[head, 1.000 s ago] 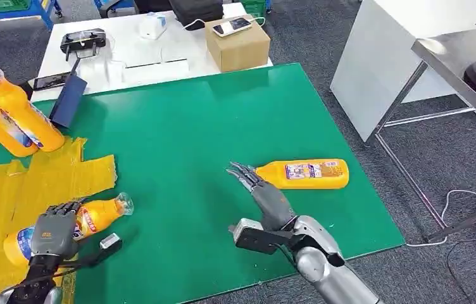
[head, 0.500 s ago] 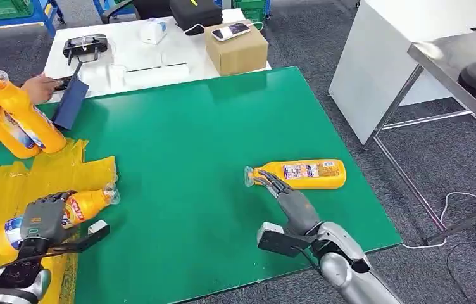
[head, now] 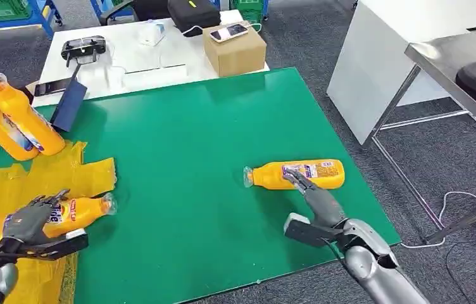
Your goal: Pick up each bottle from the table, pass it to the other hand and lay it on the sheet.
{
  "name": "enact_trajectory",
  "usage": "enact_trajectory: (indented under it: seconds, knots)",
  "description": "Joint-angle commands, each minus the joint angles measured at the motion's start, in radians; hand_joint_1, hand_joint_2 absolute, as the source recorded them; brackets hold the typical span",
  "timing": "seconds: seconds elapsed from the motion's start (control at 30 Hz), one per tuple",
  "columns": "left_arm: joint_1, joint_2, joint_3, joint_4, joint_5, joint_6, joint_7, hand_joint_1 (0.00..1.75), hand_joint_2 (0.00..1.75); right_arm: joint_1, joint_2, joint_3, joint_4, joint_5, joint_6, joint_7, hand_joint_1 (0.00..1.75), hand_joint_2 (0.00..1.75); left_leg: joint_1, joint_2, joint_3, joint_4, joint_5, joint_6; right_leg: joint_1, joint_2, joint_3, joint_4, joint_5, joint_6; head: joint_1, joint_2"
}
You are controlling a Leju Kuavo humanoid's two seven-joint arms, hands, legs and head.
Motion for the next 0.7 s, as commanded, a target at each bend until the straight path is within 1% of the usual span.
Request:
enact_trajectory:
  seconds: [0.03, 0.07, 0.1, 0.13, 0.17, 0.2, 0.27, 0.3, 0.33, 0.37, 0.4, 0.47, 0.5, 0.53, 0.57, 0.6, 0.67, 0.7]
  knots:
    - [0.22, 0.184, -0.058, -0.119, 0.148, -0.136, -0.051, 0.0, 1.75, -0.114, -0.056, -0.052, 0.133, -0.006, 0.027, -0.003, 0.0, 1.75, 0.001, 0.005, 0.003, 0.0, -0.004, -0.002, 0.0, 0.015, -0.001, 0.0, 0.0, -0.003, 0.0, 0.0]
    - [0.244, 0.202, -0.054, -0.145, 0.174, -0.147, -0.06, 0.0, 1.75, -0.131, -0.065, -0.055, 0.142, -0.011, 0.036, -0.002, 0.0, 1.75, 0.001, 0.007, 0.002, 0.001, -0.005, -0.002, 0.0, 0.015, -0.001, 0.0, 0.0, -0.002, 0.0, 0.0]
    - [0.269, 0.217, -0.047, -0.174, 0.205, -0.157, -0.066, 0.0, 1.75, -0.148, -0.068, -0.063, 0.153, -0.013, 0.041, -0.002, 0.0, 1.75, 0.001, 0.01, 0.003, 0.001, -0.006, -0.002, 0.001, 0.019, -0.001, 0.001, 0.0, -0.003, 0.0, 0.0]
    - [0.281, 0.222, -0.044, -0.187, 0.217, -0.16, -0.069, 0.0, 1.75, -0.156, -0.07, -0.065, 0.157, -0.012, 0.043, -0.002, 0.0, 1.75, 0.0, 0.011, 0.003, 0.0, -0.006, -0.002, 0.0, 0.017, -0.002, 0.001, 0.0, -0.002, -0.001, 0.0]
    - [0.298, 0.228, -0.037, -0.207, 0.248, -0.175, -0.078, 0.0, 1.75, -0.167, -0.076, -0.066, 0.163, -0.011, 0.05, -0.001, 0.0, 1.75, 0.001, 0.011, 0.003, 0.002, -0.007, -0.002, 0.001, 0.022, -0.002, 0.002, -0.001, -0.004, -0.001, 0.0]
    - [0.311, 0.236, -0.035, -0.222, 0.264, -0.182, -0.08, 0.0, 1.75, -0.169, -0.083, -0.066, 0.16, -0.011, 0.052, -0.001, 0.0, 1.75, 0.0, 0.014, 0.003, 0.001, -0.006, -0.001, 0.0, 0.019, -0.003, 0.001, -0.001, -0.003, -0.001, 0.0]
    - [0.36, 0.241, -0.007, -0.273, 0.33, -0.189, -0.093, 0.0, 1.75, -0.169, -0.106, -0.07, 0.142, -0.018, 0.064, 0.004, 0.0, 1.75, 0.002, 0.01, 0.003, 0.003, -0.008, -0.002, 0.002, 0.022, -0.004, 0.002, -0.002, -0.005, 0.001, 0.0]
    - [0.384, 0.237, 0.013, -0.301, 0.374, -0.193, -0.115, 0.0, 1.75, -0.171, -0.117, -0.076, 0.136, -0.024, 0.066, 0.006, 0.0, 1.75, 0.001, 0.01, 0.002, 0.001, -0.006, -0.001, 0.002, 0.014, -0.003, 0.002, -0.003, -0.004, 0.0, 0.0]
    - [0.395, 0.223, 0.032, -0.319, 0.404, -0.191, -0.136, 0.0, 1.75, -0.177, -0.123, -0.079, 0.137, -0.028, 0.071, 0.007, 0.0, 1.75, 0.001, 0.011, 0.003, 0.001, -0.008, -0.003, 0.002, 0.018, -0.003, 0.002, -0.003, -0.005, -0.001, 0.0]
    - [0.399, 0.201, 0.048, -0.329, 0.438, -0.184, -0.165, 0.0, 1.75, -0.185, -0.126, -0.083, 0.14, -0.031, 0.073, 0.009, 0.0, 1.75, 0.001, 0.011, 0.005, 0.001, -0.009, -0.003, 0.002, 0.019, -0.002, 0.001, -0.004, -0.006, -0.001, 0.0]
    - [0.392, 0.152, 0.074, -0.337, 0.475, -0.176, -0.209, 0.0, 1.75, -0.204, -0.126, -0.082, 0.154, -0.032, 0.083, 0.013, 0.0, 1.75, 0.0, 0.009, 0.003, 0.0, -0.007, -0.002, 0.001, 0.013, -0.003, 0.001, -0.004, -0.005, 0.0, 0.0]
    - [0.363, 0.069, 0.107, -0.334, 0.533, -0.181, -0.288, 0.0, 1.75, -0.234, -0.116, -0.077, 0.188, -0.03, 0.091, 0.017, 0.0, 1.75, 0.0, 0.006, 0.005, -0.001, -0.007, -0.002, 0.001, 0.016, -0.002, 0.0, -0.005, -0.005, 0.0, 0.0]
    - [0.329, 0.004, 0.137, -0.322, 0.545, -0.195, -0.337, 0.0, 1.75, -0.254, -0.107, -0.071, 0.217, -0.026, 0.092, 0.019, 0.0, 1.75, 0.0, 0.005, 0.005, -0.001, -0.008, -0.002, 0.001, 0.016, -0.001, 0.0, -0.006, -0.004, -0.001, 0.0]
    - [0.308, -0.032, 0.152, -0.319, 0.557, -0.208, -0.365, 0.0, 1.75, -0.271, -0.1, -0.064, 0.24, -0.02, 0.092, 0.02, 0.0, 1.75, -0.001, 0.004, 0.005, -0.002, -0.006, -0.002, -0.001, 0.013, -0.001, -0.001, -0.005, -0.003, 0.0, 0.0]
    - [0.29, -0.052, 0.149, -0.327, 0.578, -0.228, -0.372, 0.0, 1.75, -0.289, -0.091, -0.057, 0.265, -0.014, 0.092, 0.023, 0.0, 1.75, -0.001, 0.001, 0.006, -0.003, -0.006, -0.001, -0.002, 0.013, 0.0, -0.002, -0.005, -0.003, 0.0, 0.0]
    - [0.277, -0.053, 0.128, -0.334, 0.616, -0.238, -0.372, 0.0, 1.75, -0.321, -0.076, -0.046, 0.31, -0.008, 0.092, 0.023, 0.0, 1.75, -0.002, 0.0, 0.005, -0.004, -0.005, -0.001, -0.002, 0.01, -0.001, -0.002, -0.004, -0.002, 0.0, 0.0]
    - [0.264, -0.041, 0.103, -0.342, 0.643, -0.236, -0.372, 0.0, 1.75, -0.373, -0.049, -0.026, 0.384, 0.003, 0.089, 0.022, 0.0, 1.75, -0.001, -0.004, 0.003, -0.002, -0.005, -0.001, -0.002, 0.009, 0.0, -0.002, -0.004, -0.003, 0.0, 0.0]
    - [0.258, -0.038, 0.098, -0.343, 0.649, -0.243, -0.372, 0.0, 1.75, -0.394, -0.038, -0.017, 0.413, 0.007, 0.088, 0.02, 0.0, 1.75, -0.002, -0.005, 0.001, 0.0, -0.004, 0.0, -0.002, 0.006, -0.002, 0.0, -0.006, 0.0, 0.001, 0.0]
